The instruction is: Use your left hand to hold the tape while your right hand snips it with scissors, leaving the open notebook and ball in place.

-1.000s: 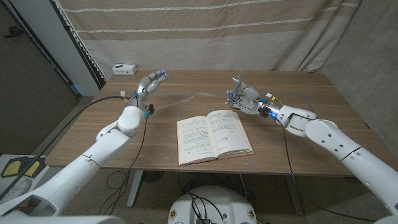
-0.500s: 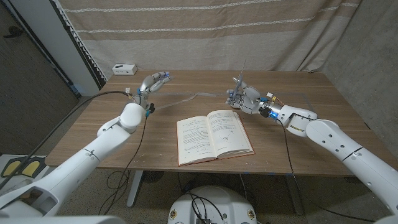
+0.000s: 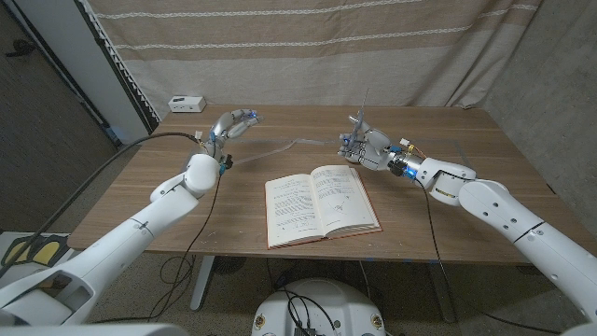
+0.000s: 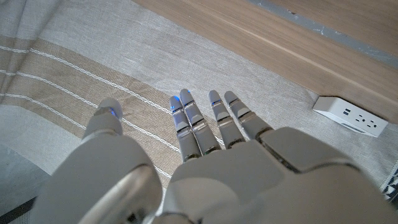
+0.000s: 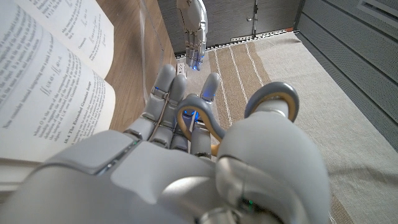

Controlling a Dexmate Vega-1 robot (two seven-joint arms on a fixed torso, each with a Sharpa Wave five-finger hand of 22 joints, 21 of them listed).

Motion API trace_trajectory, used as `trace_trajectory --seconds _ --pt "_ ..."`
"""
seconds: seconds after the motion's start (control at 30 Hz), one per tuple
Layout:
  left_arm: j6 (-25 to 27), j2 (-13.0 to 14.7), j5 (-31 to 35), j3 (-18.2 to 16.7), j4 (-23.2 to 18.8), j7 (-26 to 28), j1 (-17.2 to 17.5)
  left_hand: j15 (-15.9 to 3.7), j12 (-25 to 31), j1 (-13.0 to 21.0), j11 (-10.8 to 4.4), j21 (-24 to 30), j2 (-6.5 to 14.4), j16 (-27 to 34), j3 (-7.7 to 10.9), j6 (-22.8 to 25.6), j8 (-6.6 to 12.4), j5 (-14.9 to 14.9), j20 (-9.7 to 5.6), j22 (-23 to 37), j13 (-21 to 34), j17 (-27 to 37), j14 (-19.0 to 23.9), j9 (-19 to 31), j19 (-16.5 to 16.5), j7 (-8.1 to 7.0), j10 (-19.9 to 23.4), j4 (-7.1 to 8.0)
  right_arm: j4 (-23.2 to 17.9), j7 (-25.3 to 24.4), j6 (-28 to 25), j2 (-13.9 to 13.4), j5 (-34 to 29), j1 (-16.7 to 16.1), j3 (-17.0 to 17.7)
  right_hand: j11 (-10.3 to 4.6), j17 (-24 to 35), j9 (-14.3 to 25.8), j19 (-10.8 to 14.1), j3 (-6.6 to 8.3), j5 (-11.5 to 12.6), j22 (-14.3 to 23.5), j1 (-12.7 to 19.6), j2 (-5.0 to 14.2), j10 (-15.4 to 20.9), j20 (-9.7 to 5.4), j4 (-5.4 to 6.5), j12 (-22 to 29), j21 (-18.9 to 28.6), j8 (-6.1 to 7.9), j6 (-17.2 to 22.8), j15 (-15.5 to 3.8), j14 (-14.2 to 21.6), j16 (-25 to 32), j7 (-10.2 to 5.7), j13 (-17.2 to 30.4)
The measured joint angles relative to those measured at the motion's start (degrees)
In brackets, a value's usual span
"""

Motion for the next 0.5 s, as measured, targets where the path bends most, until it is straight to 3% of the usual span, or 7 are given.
trace_trajectory --seconds 0.23,0.37,0.5 --pt "-1.15 0.17 2.15 1.51 2.34 -1.4 -1.78 -0.04 0.04 0.0 0.06 0.0 0.0 0.0 -0.22 -0.22 0.0 0.0 0.0 -0.06 0.05 0.02 0.79 0.0 0.0 -0.22 0.12 -0.22 -0.32 -0.01 0.28 0.0 -0.1 -0.19 0.0 0.0 -0.05 -0.17 0.0 -0.21 0.0 0.01 0.0 0.0 0.0 0.0 -0.21 0.0 -0.39 -0.44 0.0 -0.02 0.02 -0.39 0.0 0.0" --pt "0.17 0.54 3.94 2.43 2.83 -2.26 -2.74 -0.21 1.65 0.95 0.09 1.67 0.95 1.18 -0.22 2.59 0.5 0.26 -0.22 0.33 0.05 0.53 5.58 0.01 4.57 0.43 4.24 -0.22 -0.39 0.1 0.42 0.0 -0.15 -0.19 0.0 0.0 0.18 -0.43 0.23 -0.21 0.0 0.01 0.0 0.0 0.0 -0.18 -0.21 0.0 -0.39 -0.44 0.0 -0.01 0.02 -0.85 0.0 -0.26" --pt "1.9 0.84 5.26 3.01 2.84 -2.97 -3.22 -0.61 2.04 1.38 0.09 2.28 1.37 1.56 0.03 4.12 0.66 0.26 -0.31 0.65 0.05 0.8 7.37 0.01 5.84 0.83 6.05 -0.48 -0.39 0.34 0.46 -0.01 -0.18 -0.11 -0.11 0.0 0.18 -0.44 0.41 -0.43 0.0 0.01 0.3 0.29 0.0 0.0 -0.43 0.0 -0.71 -0.44 0.0 0.0 0.0 -1.09 0.0 -0.26"
